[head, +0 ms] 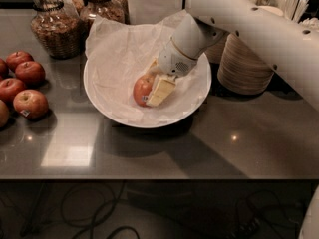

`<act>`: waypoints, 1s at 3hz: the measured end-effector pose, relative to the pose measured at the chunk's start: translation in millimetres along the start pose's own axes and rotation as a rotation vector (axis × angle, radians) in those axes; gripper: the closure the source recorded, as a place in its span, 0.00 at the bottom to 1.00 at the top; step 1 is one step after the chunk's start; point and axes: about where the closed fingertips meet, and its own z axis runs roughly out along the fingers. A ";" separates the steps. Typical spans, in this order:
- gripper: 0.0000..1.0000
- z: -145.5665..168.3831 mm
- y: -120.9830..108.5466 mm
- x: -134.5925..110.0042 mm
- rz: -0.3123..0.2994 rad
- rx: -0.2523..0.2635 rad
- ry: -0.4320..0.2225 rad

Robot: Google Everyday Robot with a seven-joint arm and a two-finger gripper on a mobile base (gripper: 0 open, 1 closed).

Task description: Pick apple from white bowl

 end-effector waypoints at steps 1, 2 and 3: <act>1.00 0.0 0.0 0.0 0.000 0.000 0.000; 1.00 -5.5 4.9 0.9 0.003 0.012 -0.027; 1.00 -28.4 11.5 -2.9 -0.008 0.059 -0.085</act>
Offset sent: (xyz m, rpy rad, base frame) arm -0.0117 -0.0154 0.0118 0.0756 -0.0172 -0.0213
